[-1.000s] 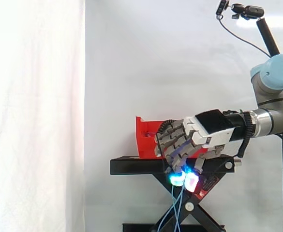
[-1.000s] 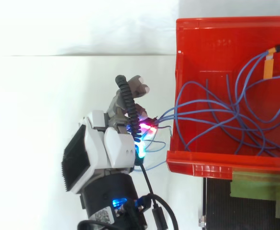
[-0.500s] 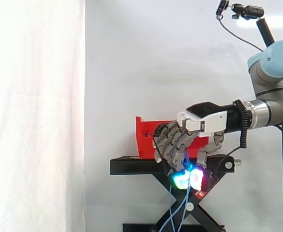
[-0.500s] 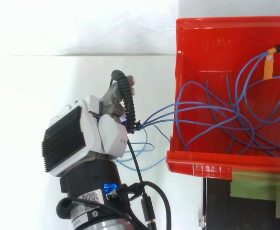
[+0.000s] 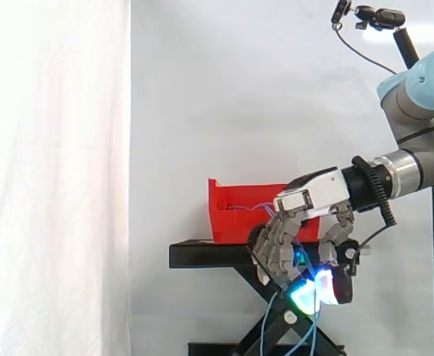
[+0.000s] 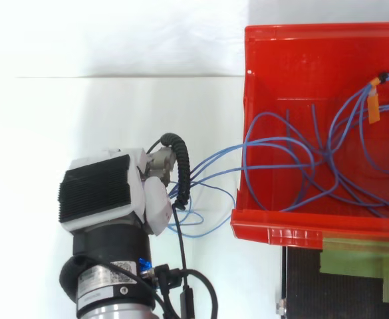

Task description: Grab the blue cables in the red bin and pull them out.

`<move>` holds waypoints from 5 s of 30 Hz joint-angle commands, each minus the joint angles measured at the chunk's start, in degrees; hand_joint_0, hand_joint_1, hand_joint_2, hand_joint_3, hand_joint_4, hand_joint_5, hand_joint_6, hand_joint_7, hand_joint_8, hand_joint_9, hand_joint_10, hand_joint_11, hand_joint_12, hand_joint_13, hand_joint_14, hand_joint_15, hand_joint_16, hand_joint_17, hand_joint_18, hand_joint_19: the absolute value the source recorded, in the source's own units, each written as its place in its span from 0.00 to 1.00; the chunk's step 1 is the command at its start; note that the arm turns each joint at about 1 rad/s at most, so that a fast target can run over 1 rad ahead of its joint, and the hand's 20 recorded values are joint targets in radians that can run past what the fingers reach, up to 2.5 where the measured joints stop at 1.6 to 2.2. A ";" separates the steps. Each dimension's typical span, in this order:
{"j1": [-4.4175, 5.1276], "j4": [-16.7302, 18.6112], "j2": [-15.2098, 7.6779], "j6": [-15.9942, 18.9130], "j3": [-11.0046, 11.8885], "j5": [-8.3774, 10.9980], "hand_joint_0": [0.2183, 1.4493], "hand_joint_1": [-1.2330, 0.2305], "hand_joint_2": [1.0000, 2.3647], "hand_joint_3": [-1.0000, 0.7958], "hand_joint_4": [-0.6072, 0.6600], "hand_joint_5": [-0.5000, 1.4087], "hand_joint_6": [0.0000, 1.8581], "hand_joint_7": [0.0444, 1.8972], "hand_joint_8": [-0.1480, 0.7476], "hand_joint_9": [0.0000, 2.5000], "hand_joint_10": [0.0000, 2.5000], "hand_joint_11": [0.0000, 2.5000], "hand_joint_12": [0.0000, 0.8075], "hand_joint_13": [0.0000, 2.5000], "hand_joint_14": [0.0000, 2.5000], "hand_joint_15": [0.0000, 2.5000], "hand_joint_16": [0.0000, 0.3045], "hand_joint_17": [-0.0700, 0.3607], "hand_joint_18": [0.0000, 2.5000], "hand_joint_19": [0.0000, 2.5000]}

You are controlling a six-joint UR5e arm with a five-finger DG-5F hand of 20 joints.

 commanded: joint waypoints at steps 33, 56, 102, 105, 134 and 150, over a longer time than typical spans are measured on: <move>11.52 -1.35 -0.07 62.06 0.03 19.85 0.54 0.26 0.00 0.00 0.47 0.67 0.39 0.32 0.41 0.39 0.01 0.48 0.40 0.29 0.01 0.22 0.13 0.37 0.21 0.16; 13.37 -1.18 -0.16 65.75 -1.02 22.13 0.54 0.20 0.00 0.00 0.48 0.62 0.47 0.27 0.42 0.38 0.01 0.48 0.41 0.29 0.01 0.22 0.13 0.37 0.21 0.16; 14.33 -5.40 -0.07 86.75 -1.11 21.96 0.46 0.13 0.00 0.00 0.62 0.57 0.52 0.24 0.45 0.37 0.01 0.48 0.43 0.28 0.01 0.22 0.15 0.39 0.21 0.16; 14.33 -5.40 -0.07 86.67 -1.11 21.96 0.46 0.13 0.00 0.00 0.63 0.56 0.53 0.23 0.45 0.37 0.01 0.48 0.43 0.28 0.01 0.22 0.15 0.39 0.21 0.16; 14.33 -5.31 -0.16 85.88 -1.11 21.87 0.36 0.29 0.00 0.00 0.64 0.61 0.32 0.28 0.48 0.36 0.01 0.48 0.47 0.28 0.01 0.23 0.17 0.43 0.21 0.17; 14.33 -5.40 -0.16 85.88 -1.11 21.87 0.39 0.27 0.00 0.00 0.61 0.68 0.33 0.31 0.47 0.38 0.01 0.48 0.45 0.28 0.01 0.22 0.16 0.42 0.20 0.17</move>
